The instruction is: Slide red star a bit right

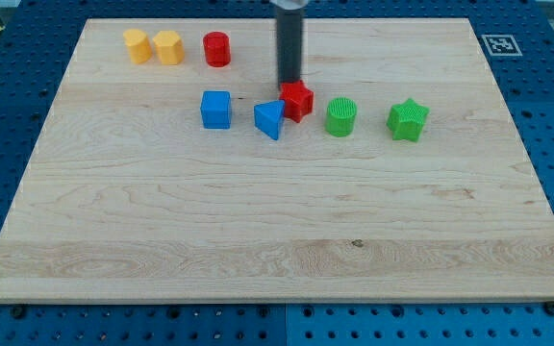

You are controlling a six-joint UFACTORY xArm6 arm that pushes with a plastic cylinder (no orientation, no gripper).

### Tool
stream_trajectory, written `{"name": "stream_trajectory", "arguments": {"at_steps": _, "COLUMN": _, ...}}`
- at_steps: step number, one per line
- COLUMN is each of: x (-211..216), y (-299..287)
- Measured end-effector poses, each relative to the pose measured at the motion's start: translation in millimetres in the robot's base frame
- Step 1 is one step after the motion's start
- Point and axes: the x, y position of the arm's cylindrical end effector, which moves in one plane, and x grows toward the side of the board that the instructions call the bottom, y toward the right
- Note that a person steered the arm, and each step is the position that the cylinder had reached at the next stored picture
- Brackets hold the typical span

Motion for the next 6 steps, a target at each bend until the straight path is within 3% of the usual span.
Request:
{"name": "stream_trajectory", "arguments": {"at_steps": 2, "x": 17, "y": 47}}
{"name": "stream_trajectory", "arguments": {"at_steps": 3, "x": -2, "y": 53}}
{"name": "stream_trajectory", "arguments": {"at_steps": 6, "x": -15, "y": -32}}
